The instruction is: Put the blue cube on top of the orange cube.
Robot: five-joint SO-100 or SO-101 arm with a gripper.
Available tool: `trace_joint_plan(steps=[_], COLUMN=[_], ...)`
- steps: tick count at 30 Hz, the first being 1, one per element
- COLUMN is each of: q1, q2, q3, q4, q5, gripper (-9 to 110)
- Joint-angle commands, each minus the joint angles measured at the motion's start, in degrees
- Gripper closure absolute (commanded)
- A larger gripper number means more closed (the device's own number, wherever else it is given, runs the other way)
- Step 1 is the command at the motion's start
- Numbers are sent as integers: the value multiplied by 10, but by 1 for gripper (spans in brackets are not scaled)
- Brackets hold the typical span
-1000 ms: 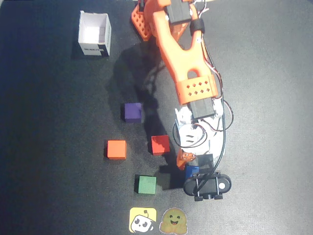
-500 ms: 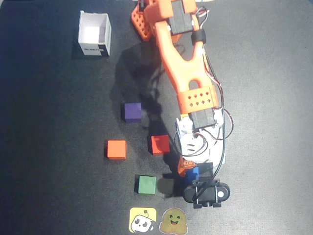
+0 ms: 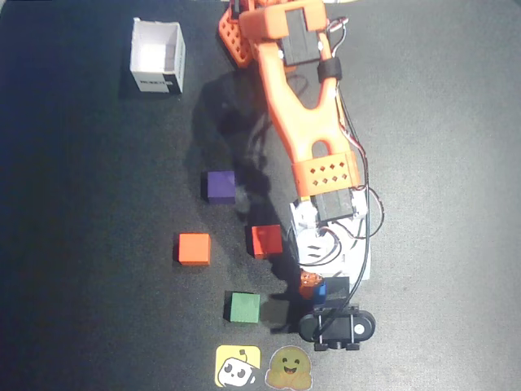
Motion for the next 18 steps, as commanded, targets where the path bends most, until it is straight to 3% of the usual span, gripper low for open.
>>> trace_joint_plan(steps=[1, 12, 18], q1=[6, 21, 44], q2=[9, 47, 91], q3=[-32, -36, -75], q4=[-7, 24, 121], q5=[6, -11, -53], gripper=[96, 96, 96])
